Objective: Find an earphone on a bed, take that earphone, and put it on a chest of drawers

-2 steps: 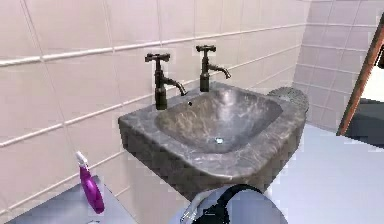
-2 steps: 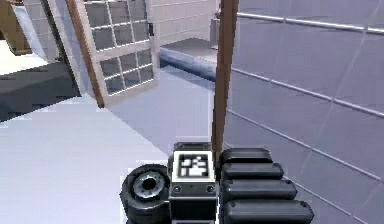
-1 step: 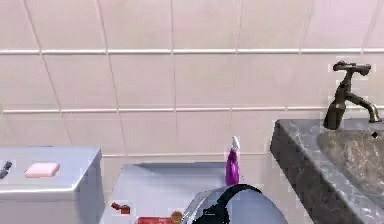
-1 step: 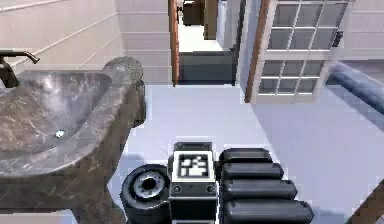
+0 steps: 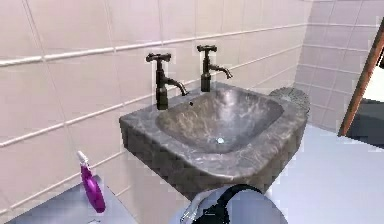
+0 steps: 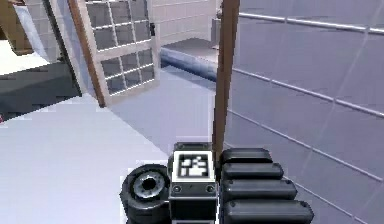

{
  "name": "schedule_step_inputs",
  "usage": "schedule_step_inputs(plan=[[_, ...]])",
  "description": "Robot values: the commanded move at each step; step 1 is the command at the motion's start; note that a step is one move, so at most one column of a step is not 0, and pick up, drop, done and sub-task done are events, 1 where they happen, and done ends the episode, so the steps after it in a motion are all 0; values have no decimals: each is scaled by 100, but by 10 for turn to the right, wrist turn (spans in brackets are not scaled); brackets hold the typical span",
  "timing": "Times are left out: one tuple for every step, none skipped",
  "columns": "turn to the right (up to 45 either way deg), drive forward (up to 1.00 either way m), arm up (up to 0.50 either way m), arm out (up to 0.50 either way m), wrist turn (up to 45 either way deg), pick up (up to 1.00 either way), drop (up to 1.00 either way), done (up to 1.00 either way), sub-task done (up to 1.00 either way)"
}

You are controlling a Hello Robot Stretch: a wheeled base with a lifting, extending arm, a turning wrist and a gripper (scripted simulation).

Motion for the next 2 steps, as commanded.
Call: schedule_step_inputs(plan=[[450,0,0,0,0,0,0,0,0],[60,0,0,0,0,0,0,0,0]])
